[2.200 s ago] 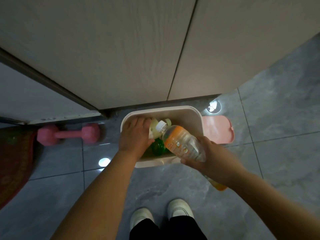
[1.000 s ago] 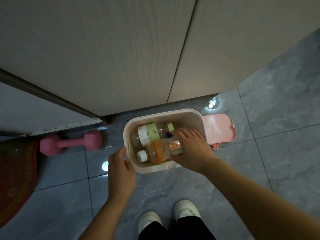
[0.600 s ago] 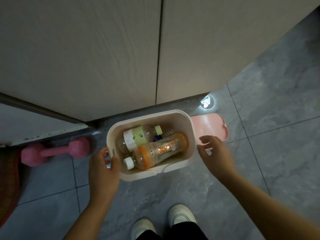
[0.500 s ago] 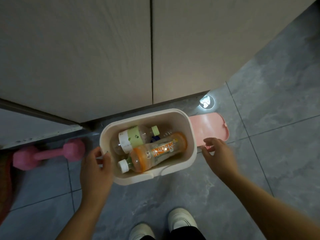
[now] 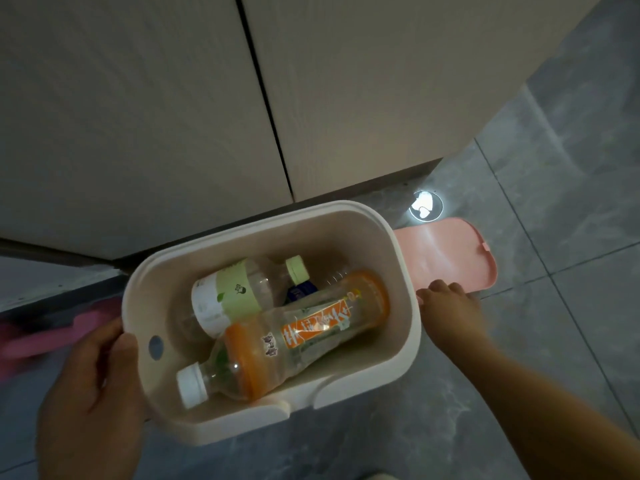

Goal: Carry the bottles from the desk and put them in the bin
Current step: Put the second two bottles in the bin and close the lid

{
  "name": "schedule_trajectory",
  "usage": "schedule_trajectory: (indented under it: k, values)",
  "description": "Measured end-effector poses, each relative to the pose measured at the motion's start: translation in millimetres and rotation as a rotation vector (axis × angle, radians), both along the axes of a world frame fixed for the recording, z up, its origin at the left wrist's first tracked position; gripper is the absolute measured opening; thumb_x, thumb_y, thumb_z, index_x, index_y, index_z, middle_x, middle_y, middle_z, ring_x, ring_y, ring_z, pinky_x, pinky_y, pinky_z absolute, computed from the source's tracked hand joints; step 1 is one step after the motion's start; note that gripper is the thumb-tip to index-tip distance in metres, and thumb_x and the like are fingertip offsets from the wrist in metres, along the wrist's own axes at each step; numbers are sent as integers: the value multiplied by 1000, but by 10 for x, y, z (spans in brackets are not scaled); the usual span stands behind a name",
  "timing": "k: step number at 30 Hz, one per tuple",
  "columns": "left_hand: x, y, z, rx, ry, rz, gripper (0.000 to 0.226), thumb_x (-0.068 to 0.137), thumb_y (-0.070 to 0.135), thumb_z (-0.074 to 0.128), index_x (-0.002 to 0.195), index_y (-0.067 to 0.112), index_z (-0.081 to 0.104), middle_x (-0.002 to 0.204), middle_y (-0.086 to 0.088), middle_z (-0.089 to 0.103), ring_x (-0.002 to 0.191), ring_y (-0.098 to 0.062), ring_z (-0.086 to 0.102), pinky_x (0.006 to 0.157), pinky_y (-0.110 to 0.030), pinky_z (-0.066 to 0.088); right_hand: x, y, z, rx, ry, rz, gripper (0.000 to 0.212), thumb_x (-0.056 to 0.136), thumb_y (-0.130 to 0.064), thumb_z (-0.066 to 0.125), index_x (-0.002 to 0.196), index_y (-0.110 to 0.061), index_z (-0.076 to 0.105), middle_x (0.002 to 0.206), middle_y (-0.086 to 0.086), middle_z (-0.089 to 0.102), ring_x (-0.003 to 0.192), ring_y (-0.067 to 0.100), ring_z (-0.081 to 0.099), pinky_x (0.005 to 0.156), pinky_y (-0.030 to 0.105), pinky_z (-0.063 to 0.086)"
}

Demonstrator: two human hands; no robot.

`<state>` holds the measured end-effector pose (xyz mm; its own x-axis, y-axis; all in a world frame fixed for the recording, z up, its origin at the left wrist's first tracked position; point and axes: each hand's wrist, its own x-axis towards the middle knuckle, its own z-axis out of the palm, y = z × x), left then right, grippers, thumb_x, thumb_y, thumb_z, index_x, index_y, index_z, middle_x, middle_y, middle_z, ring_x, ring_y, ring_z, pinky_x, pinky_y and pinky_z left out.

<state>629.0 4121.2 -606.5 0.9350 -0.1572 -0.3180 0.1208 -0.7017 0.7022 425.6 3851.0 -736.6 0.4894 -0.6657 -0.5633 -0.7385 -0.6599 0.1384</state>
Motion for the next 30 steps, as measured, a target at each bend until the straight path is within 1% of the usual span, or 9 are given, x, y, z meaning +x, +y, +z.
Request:
schedule_trajectory:
  k: [4, 7, 10, 14, 17, 20, 23, 26, 30]
  values:
    - [50, 8, -84, -30, 18, 10, 41, 91, 35, 46, 125, 12, 50, 116, -22, 57, 112, -44, 54, 100, -63, 39, -24, -36, -127, -38, 35, 133, 26, 91, -26, 53, 115, -22, 61, 108, 1, 64, 100, 21, 54, 87, 33, 45]
    - [42, -12, -89, -7, 4, 5, 52, 81, 41, 44, 126, 15, 52, 110, -17, 61, 106, -37, 58, 100, -60, 41, -3, -59, -150, -28, 26, 200, 22, 93, -23, 49, 109, -18, 63, 104, 0, 65, 96, 18, 54, 78, 29, 47]
    - [33, -17, -66, -9, -6, 8, 46, 83, 37, 46, 125, 17, 53, 111, -16, 61, 106, -36, 58, 100, -58, 41, 6, -64, -136, 5, -1, 205, 21, 93, -20, 47, 110, -16, 60, 107, 0, 63, 100, 18, 54, 72, 29, 50]
    - [-35, -41, 58, 58, -91, -36, 35, 81, 40, 40, 110, 30, 56, 101, -6, 61, 92, -28, 58, 86, -46, 46, -54, -78, 10, -14, -11, 237, 22, 91, -20, 51, 113, -18, 53, 110, 0, 59, 99, 18, 54, 65, 28, 48]
    - [-45, -68, 137, 69, -106, -37, 19, 90, 24, 46, 105, 22, 58, 100, -4, 59, 86, -23, 52, 77, -35, 37, -129, -116, 237, -68, -11, 232, 22, 90, -17, 46, 111, -20, 50, 107, -1, 58, 98, 20, 54, 58, 29, 39]
    - [-53, -125, 206, 131, -105, -22, 20, 94, 10, 45, 107, 11, 60, 95, 0, 55, 78, -16, 48, 66, -29, 29, -181, -130, 547, -70, -80, 170, 22, 87, -14, 47, 108, -19, 53, 103, 1, 59, 97, 23, 57, 55, 30, 35]
    - [-60, -191, 307, 122, -48, -7, 19, 93, 9, 43, 103, 15, 59, 92, 1, 56, 67, -1, 45, 57, -22, 33, -208, -101, 948, -25, -222, 44, 15, 85, -15, 54, 98, -9, 57, 97, 11, 63, 90, 34, 60, 60, 35, 45]
    - [-40, -222, 367, 123, 13, 1, 20, 92, 7, 43, 103, 10, 59, 95, -5, 59, 74, -15, 51, 63, -29, 36, -252, -31, 1369, -5, -417, -116, 13, 82, -12, 62, 87, -1, 57, 85, 19, 63, 69, 38, 59, 53, 31, 37]
    - [-15, -251, 439, 175, 67, -9, 24, 93, 8, 42, 111, 4, 58, 104, -17, 64, 83, -22, 51, 71, -30, 35, -348, 126, 1861, 31, -580, -218, 15, 84, -12, 66, 80, -2, 55, 73, 6, 54, 53, 28, 53, 45, 22, 34]
